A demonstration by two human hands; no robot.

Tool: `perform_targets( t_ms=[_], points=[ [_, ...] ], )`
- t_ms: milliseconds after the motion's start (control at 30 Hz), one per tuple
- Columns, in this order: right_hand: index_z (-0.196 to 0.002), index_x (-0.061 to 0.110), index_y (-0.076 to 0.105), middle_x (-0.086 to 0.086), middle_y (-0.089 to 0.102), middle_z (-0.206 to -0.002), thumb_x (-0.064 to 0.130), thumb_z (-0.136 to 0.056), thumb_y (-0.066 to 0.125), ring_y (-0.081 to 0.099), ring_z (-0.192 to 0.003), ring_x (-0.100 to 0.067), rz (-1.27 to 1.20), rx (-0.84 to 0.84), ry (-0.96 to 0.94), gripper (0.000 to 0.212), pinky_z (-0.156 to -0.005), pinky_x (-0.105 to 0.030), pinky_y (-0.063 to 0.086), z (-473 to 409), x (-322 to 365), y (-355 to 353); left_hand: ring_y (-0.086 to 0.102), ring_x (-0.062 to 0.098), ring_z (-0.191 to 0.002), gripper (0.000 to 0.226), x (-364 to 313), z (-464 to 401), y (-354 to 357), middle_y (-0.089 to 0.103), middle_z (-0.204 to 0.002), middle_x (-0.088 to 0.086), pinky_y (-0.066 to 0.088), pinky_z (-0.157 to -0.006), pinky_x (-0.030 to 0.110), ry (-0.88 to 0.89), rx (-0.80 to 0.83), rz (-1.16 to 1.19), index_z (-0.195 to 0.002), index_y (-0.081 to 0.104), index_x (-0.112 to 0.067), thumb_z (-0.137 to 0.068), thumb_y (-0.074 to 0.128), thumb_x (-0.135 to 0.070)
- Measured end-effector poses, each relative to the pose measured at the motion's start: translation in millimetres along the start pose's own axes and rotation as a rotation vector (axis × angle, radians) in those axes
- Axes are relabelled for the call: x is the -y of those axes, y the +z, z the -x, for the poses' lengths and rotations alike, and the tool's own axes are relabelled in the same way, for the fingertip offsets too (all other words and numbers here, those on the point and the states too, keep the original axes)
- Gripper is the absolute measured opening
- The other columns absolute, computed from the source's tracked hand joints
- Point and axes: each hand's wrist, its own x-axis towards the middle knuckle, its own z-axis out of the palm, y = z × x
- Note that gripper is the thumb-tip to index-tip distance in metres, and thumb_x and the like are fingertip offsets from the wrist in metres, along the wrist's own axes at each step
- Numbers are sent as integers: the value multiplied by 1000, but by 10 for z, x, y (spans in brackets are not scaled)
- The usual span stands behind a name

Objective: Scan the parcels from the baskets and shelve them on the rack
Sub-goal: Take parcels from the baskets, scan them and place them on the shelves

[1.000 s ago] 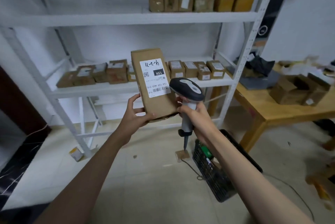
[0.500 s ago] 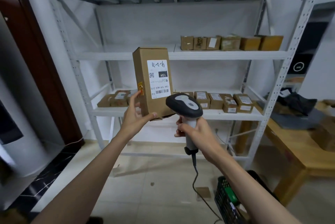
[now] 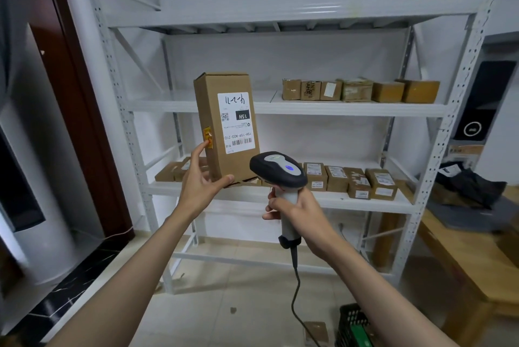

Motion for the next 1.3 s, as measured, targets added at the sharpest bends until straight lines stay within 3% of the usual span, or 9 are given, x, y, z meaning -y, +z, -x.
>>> perform_targets(
  t_ms=[133, 267, 333, 500, 667, 800, 933, 1100, 1300],
  points=[
    [-109, -2, 61, -8, 62, -89, -4, -92, 60, 69, -78, -17, 10, 24, -22, 17, -81, -38, 63, -67, 83, -122, 48, -33, -97, 97, -79, -79, 104, 42, -133, -21, 42, -68, -4, 14, -20, -21, -152, 27, -34, -78, 87, -15],
    [-105, 4, 62, -9, 63, -89, -3, -92, 60, 71, -76, -18, 23, 57, -39, 15, -85, -42, 62, -180, 186, -262, 49, -7, -116, 97, -123, -177, 196, 40, -150, -7, 44, -78, 3, 5, -34, -30, -150, 26, -44, -77, 87, -22],
    [-110, 8, 62, -10, 64, -92, -2, -92, 61, 72, -77, -18, 26, 66, -56, 21, -78, -34, 62, -258, 240, -330, 51, 6, -122, 97, -142, -234, 232, 41, -152, 1, 46, -83, 10, 14, -38, -30, -149, 25, -46, -77, 87, -22],
    [-115, 10, 60, -9, 66, -101, -2, -92, 63, 71, -86, -18, -50, 48, -100, 26, -80, -33, 62, -564, 416, -469, 68, 4, -98, 95, -222, -405, 268, 49, -144, 2, 55, -68, 12, 19, -33, -37, -144, 26, -51, -77, 87, -24],
    [-118, 10, 59, -8, 65, -113, 4, -92, 67, 73, -90, -15, -65, -2, -102, 28, -83, -33, 62, -1057, 646, -551, 69, 15, -101, 95, -335, -721, 284, 44, -153, 4, 53, -68, 13, 2, -28, -81, -148, 25, -48, -78, 86, -29],
    [-127, 9, 56, -2, 64, -115, 3, -93, 65, 65, -108, -19, -27, -40, -122, 36, -86, -34, 62, -1474, 753, -590, 66, 29, -111, 94, -374, -1059, 337, 51, -145, 6, 58, -91, 43, 3, -19, -86, -149, 27, -45, -77, 87, -32],
    [-116, 21, 57, 0, 64, -110, 7, -92, 65, 62, -104, -18, 21, -91, -130, 29, -95, -41, 57, -1887, 744, -576, 63, 29, -114, 91, -278, -1520, 396, 58, -126, 6, 53, -98, 54, -20, 11, -81, -149, 29, -44, -77, 85, -39],
    [-103, 28, 54, 3, 62, -100, 11, -92, 65, 57, -91, -12, 106, -94, -144, 24, -75, -27, 49, -2485, 656, -492, 63, 23, -111, 87, 64, -2208, 410, 62, -119, 3, 58, -89, 47, -65, 52, -17, -144, 32, -52, -74, 85, -50],
    [-103, 31, 53, 0, 58, -106, 15, -92, 67, 55, -97, -19, 186, -93, -127, 24, -86, -35, 52, -3301, 551, -437, 68, 15, -94, 80, 442, -3166, 424, 66, -103, -13, 54, -65, 28, -138, 110, 71, -143, 35, -49, -79, 81, -48]
  ],
)
